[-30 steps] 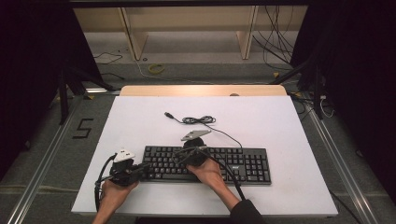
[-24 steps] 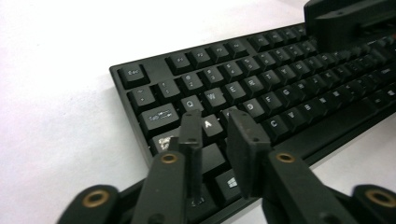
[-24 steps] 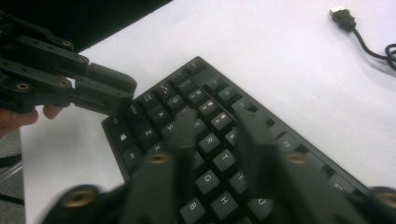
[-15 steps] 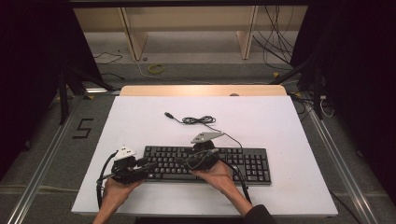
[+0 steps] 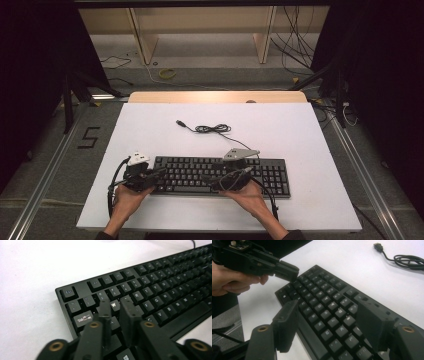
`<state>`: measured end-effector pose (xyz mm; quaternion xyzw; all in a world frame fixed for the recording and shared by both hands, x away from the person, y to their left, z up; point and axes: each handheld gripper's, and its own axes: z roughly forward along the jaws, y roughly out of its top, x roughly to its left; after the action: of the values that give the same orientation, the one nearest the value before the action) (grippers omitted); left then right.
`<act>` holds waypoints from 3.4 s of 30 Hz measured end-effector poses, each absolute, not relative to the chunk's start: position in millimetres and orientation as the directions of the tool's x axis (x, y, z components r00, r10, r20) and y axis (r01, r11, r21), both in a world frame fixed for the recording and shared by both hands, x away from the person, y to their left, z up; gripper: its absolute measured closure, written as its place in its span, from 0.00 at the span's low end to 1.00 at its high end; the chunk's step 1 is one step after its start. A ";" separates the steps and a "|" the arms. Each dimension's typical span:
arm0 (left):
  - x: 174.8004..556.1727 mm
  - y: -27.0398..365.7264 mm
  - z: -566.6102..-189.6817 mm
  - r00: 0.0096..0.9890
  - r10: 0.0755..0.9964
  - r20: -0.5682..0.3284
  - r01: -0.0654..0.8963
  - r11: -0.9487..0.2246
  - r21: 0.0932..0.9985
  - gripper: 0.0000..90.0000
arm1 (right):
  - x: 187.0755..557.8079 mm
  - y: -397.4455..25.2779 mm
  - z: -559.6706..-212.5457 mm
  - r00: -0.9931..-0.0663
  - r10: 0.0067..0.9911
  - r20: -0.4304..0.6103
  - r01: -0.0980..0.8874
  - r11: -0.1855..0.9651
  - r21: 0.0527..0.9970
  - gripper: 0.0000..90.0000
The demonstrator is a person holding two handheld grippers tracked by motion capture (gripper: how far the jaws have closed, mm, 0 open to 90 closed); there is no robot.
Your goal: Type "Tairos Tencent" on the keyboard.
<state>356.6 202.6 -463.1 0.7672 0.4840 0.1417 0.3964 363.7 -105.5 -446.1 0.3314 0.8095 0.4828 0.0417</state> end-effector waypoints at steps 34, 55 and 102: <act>365.3 192.7 -476.0 0.507 0.851 -0.136 0.667 -0.288 0.688 0.99 | 350.3 -132.8 -447.7 -0.751 0.616 0.238 0.485 0.269 0.832 0.37; 360.1 195.8 -467.4 0.500 0.850 -0.165 0.641 -0.236 0.730 0.94 | 352.6 -132.6 -448.8 -0.741 0.628 0.239 0.490 0.263 0.831 0.39; 330.4 199.0 -453.2 0.516 0.822 -0.242 0.567 -0.116 0.815 0.32 | 391.7 -98.8 -458.9 -0.710 0.672 0.210 0.554 0.348 0.757 1.00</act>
<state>330.4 199.0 -453.2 0.7344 0.4728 0.1360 0.4676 391.7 -98.8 -458.9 0.3747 0.8180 0.4309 0.0689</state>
